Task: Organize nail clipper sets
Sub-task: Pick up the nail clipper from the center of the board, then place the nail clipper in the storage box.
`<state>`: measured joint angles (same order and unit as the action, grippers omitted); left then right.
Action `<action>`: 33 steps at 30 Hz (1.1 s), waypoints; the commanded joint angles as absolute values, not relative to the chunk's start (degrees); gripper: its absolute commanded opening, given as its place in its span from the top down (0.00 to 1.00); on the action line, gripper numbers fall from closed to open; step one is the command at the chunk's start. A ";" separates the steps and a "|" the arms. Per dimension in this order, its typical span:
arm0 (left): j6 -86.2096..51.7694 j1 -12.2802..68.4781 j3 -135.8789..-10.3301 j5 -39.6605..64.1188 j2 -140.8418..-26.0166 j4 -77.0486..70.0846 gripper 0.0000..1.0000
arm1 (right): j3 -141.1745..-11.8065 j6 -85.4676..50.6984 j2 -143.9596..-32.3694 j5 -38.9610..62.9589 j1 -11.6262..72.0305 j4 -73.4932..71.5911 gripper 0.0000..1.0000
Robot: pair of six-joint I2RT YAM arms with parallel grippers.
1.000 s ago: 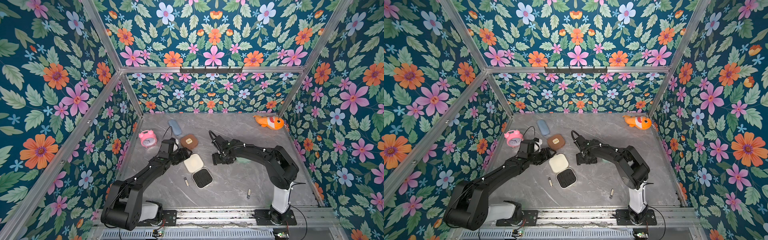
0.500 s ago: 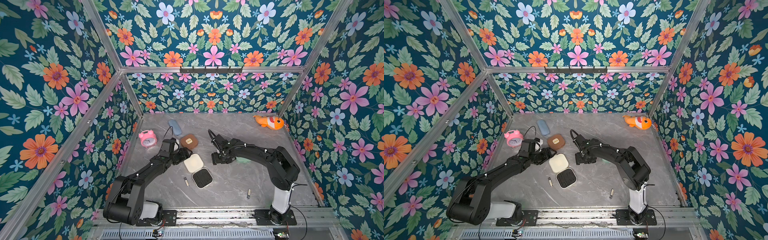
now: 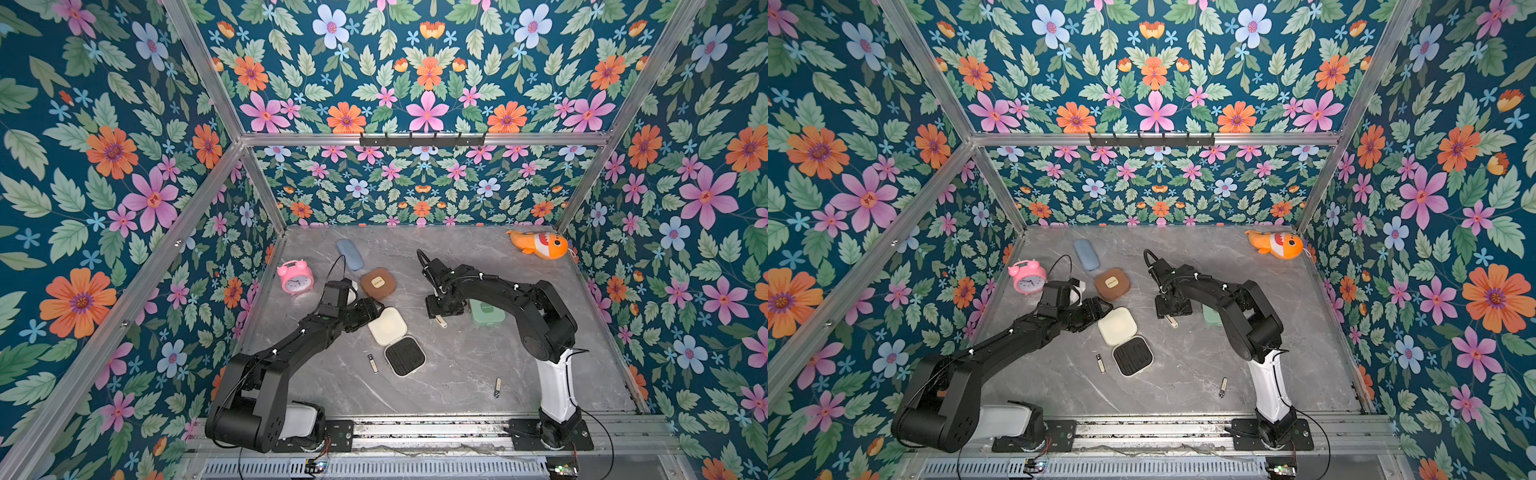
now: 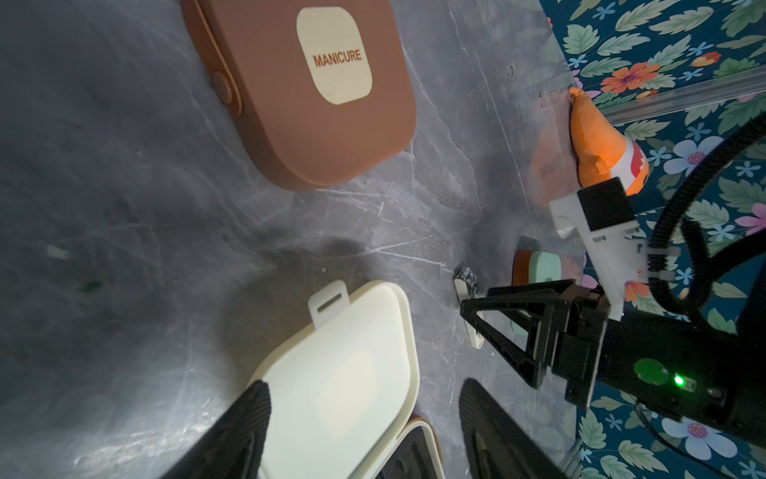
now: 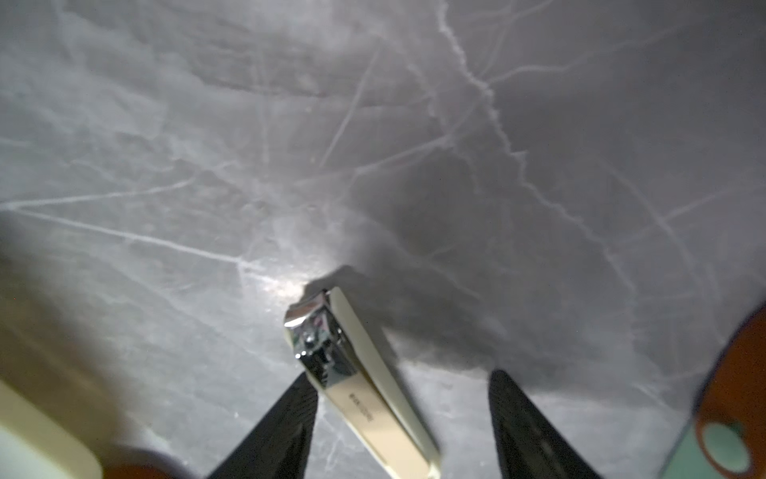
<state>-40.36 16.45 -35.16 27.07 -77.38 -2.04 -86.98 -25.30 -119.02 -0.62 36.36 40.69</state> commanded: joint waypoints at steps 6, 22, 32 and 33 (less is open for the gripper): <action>-40.26 16.37 -35.64 27.83 -77.08 -2.31 0.25 | -87.98 -23.99 -119.97 4.70 35.92 42.12 0.62; -43.97 24.14 -31.37 28.24 -66.66 12.01 0.23 | -84.13 -25.01 -114.49 6.08 38.57 40.77 0.88; -42.14 23.85 -36.35 24.32 -70.53 10.97 0.32 | -79.21 -24.07 -107.77 4.81 48.69 36.69 0.89; -41.57 22.96 -37.44 24.74 -71.62 10.26 0.35 | -78.42 -24.49 -107.30 5.07 49.35 35.96 0.89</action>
<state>-44.21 24.29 -35.42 26.24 -69.80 11.03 -79.46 -24.01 -108.36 5.58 48.29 37.71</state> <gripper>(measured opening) 0.662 0.180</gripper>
